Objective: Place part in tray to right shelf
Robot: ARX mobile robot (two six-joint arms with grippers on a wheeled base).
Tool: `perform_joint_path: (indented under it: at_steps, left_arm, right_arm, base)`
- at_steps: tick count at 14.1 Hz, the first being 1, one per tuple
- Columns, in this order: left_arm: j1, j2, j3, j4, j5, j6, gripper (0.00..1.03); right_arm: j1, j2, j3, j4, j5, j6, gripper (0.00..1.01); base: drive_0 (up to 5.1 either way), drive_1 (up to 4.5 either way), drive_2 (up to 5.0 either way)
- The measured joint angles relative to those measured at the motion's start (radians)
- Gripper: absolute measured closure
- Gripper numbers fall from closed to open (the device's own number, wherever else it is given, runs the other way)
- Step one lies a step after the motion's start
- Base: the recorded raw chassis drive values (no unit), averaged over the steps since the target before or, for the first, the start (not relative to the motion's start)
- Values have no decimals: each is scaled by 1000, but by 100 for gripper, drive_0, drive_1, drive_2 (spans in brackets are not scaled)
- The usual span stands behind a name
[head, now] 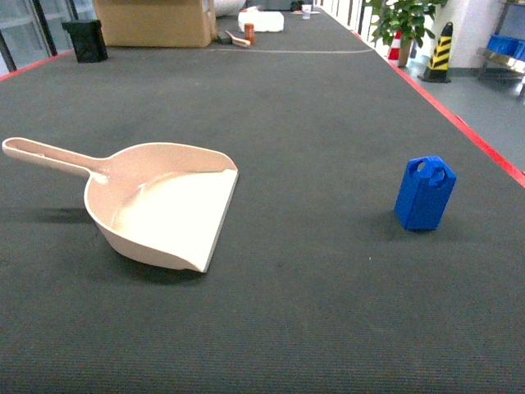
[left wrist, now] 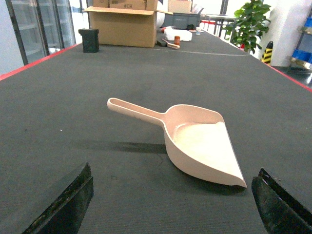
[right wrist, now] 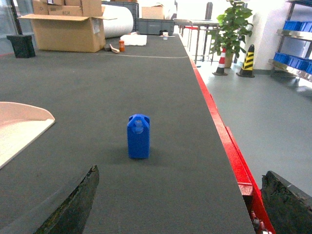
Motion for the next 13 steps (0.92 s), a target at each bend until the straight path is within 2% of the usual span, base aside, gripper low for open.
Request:
perform_joint_path:
  at_steps: [5,6,7,8,9,10,11,12,13]
  left_arm:
    - [0,0,0,0,0,0,5]
    - [-77,57,24,-77,-156,-44,5]
    - [-100,148,34,-42,-225,-99,5]
    - [-54,236,34,63,-207,-155,5]
    - [8,410,35,238,-126,-245,5]
    - [53,590,42,395,-60,-314,5]
    - [88,802,81,581,-5,-402,5]
    - [97,981,130,727,5,-491,5]
    - [103,1183,189,880,36,-601,5]
  right_arm:
    - [0,0,0,0,0,0,3]
    - [0,0,0,0,1,0,3]
    - [0,0,0,0,-1,0,3]
    - [0,0,0,0,0,0,3]
    - [0,0,0,0,0,0,3]
    - [0,0,0,0,0,0,3]
    - [0,0,0,0,0,0,3]
    - [0,0,0,0,0,0,3]
    - [0,0,0,0,0,0,3]
  base:
    - [0,0,0]
    - [0,0,0]
    - [0,0,0]
    - [0,0,0]
    - [0,0,0]
    - [0,0,0]
    - [0,0,0]
    - [0,0,0]
    - [0,0,0]
